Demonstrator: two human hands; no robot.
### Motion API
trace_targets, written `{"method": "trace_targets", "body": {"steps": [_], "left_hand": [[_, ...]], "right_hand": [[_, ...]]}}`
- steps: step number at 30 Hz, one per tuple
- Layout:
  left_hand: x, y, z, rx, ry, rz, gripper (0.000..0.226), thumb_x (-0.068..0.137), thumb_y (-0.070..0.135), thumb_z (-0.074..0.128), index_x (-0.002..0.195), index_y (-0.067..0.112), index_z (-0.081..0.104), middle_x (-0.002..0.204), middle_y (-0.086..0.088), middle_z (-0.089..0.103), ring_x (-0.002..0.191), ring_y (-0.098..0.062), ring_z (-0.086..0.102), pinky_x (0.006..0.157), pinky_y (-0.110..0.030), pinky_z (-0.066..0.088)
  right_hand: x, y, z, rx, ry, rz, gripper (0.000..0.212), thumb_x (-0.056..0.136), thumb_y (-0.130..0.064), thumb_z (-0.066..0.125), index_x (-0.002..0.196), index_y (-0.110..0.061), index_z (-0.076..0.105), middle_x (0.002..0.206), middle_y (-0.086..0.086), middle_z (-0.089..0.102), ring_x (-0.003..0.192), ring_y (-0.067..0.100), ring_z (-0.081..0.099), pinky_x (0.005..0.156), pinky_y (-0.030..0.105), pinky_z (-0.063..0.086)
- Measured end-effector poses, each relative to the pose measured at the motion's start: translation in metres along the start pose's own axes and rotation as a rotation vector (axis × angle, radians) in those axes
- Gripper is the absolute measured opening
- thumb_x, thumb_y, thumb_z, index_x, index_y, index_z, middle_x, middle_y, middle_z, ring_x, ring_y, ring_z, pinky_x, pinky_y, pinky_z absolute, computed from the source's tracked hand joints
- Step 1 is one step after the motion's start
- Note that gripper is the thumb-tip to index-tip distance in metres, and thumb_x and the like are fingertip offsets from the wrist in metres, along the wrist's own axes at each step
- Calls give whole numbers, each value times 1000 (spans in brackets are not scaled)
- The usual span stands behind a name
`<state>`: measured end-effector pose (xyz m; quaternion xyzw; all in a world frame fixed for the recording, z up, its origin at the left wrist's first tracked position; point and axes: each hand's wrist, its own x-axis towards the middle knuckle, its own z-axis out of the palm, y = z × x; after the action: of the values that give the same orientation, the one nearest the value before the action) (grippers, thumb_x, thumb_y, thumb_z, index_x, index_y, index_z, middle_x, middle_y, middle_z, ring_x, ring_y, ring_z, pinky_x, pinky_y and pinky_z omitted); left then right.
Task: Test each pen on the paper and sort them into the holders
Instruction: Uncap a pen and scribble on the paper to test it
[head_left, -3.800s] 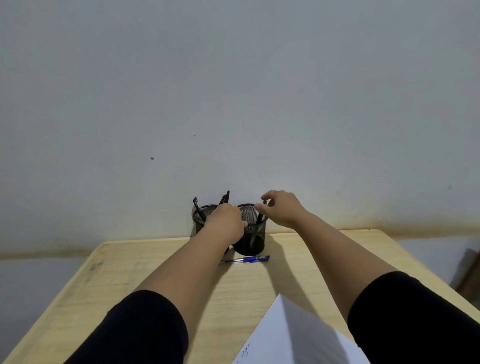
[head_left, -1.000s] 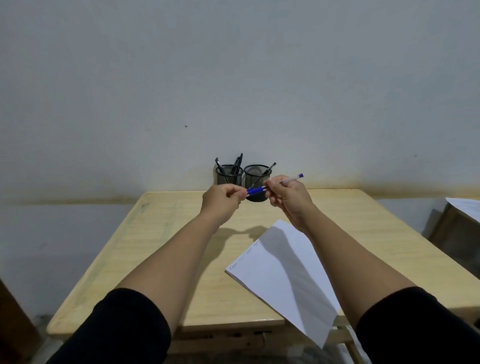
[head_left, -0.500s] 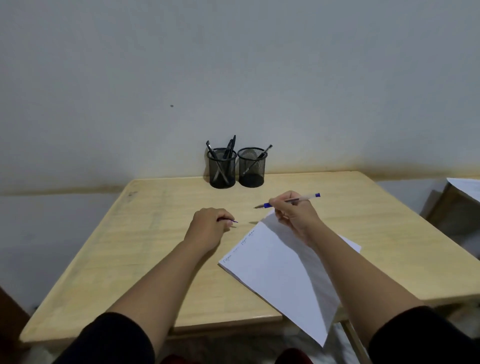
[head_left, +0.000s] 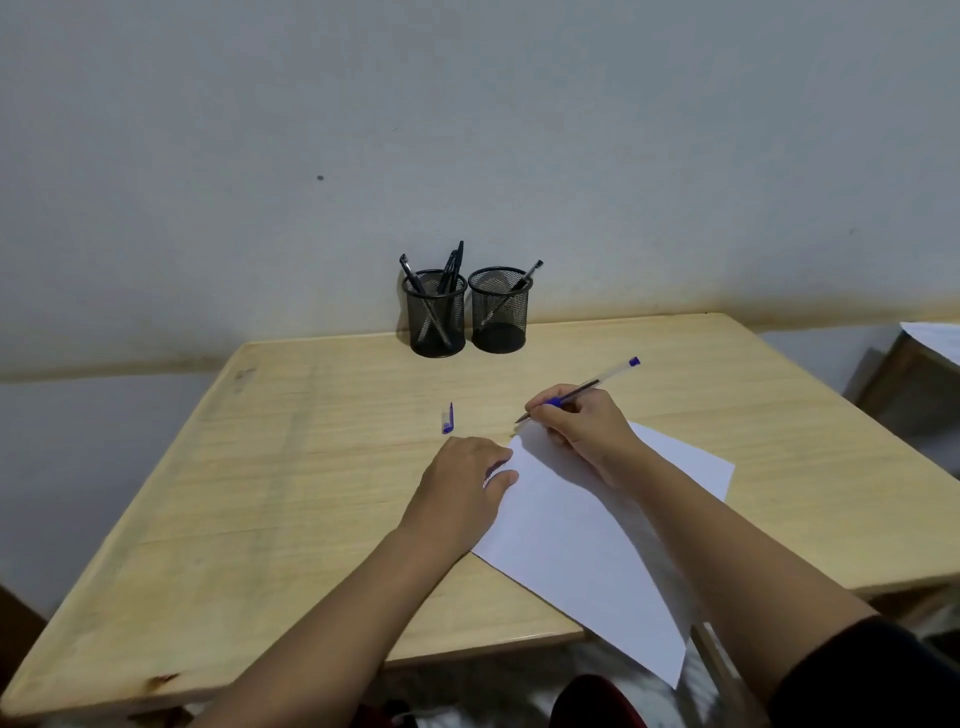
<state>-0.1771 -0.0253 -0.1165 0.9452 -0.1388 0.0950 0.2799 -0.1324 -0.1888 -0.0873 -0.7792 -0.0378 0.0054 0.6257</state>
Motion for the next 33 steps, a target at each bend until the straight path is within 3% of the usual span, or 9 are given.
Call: {"method": "trace_targets", "body": {"steps": [7,17,23,27,33], "left_hand": [[0,-5,7,-28,49,0,35,91,33,55,122,18,59,124,7,60,120,-9,45,90,-8,23],[1,-6,8,-15,62,19,39,93,33,52,128,18,55,129,6,55,124,-7,40,90,-5,20],[1,-6,8,-1,56,21,39,93,33,51,129,18,55,129,7,54,123,-8,40,89,-5,19],[1,-5,8,1,53,24,38,93,33,51,128,17,56,129,5,55,123,-10,41,91,-8,22],[0,-5,8,-1,52,16,38,93,33,51,128,18,56,129,6,55,123,-9,41,92,-8,23]], "right_hand": [[5,11,7,-322,10,-93,18,85,-14,52,77,-3,63,57,-4,54,56,10,48,58,22,39],[4,12,10,-378,-34,-153,16,85,-9,52,74,-9,64,65,-4,58,60,7,50,55,10,39],[5,12,13,-372,-8,-157,16,85,-9,52,77,-5,66,69,4,61,63,12,51,53,10,39],[5,13,12,-367,10,-159,16,84,-9,52,77,-5,66,67,3,60,63,12,52,57,17,41],[5,13,13,-377,40,-176,15,84,-9,53,75,-4,65,64,2,59,58,9,49,51,10,38]]}}
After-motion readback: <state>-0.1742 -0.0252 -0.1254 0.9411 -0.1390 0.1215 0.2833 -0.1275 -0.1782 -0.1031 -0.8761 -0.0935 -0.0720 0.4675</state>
